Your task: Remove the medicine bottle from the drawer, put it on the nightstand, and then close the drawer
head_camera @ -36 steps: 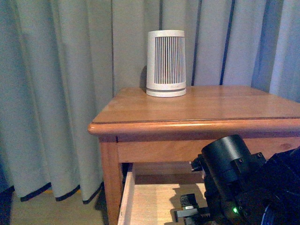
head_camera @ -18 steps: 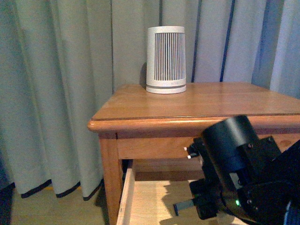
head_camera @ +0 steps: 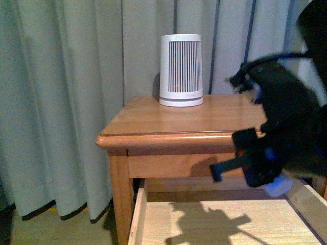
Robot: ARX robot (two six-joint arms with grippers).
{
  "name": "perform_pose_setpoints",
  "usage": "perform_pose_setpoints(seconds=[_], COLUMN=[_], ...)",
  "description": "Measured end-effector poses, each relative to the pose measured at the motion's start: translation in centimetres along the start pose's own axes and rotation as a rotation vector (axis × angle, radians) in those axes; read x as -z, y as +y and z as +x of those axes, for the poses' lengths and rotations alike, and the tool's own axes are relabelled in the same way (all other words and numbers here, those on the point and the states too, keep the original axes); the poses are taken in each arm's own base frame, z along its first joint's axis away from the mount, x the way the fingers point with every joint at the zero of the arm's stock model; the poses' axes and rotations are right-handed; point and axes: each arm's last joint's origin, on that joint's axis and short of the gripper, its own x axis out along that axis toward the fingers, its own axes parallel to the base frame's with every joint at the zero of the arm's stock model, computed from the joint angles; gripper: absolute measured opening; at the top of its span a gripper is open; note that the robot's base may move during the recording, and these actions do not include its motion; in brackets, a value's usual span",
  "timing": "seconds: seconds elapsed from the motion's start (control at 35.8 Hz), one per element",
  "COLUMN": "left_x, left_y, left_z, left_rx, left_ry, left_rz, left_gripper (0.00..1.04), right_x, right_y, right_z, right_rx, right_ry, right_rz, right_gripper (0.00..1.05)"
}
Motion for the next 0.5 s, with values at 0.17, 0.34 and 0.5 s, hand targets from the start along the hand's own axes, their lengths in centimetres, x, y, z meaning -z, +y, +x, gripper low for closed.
perform_pose_setpoints(seconds=[0.17, 0.34, 0.5], left_x=[0.0, 0.0, 0.0], left_y=[0.0, 0.0, 0.0], left_z=[0.0, 0.0, 0.0], left_rx=[0.000, 0.000, 0.000], left_ry=[0.000, 0.000, 0.000], left_rz=[0.000, 0.000, 0.000], left_gripper=[0.98, 0.98, 0.98], right_x=[-4.1, -9.9, -11.9], right_y=[-2.4, -6.8, -9.1], right_z=[-2.3, -1.2, 2.6], right_rx=[0.049, 0.200, 0.266], right_ry=[-0.123, -0.238, -0.204], right_rz=[-0.007, 0.012, 0.048], right_gripper=[0.27, 0.27, 0.27])
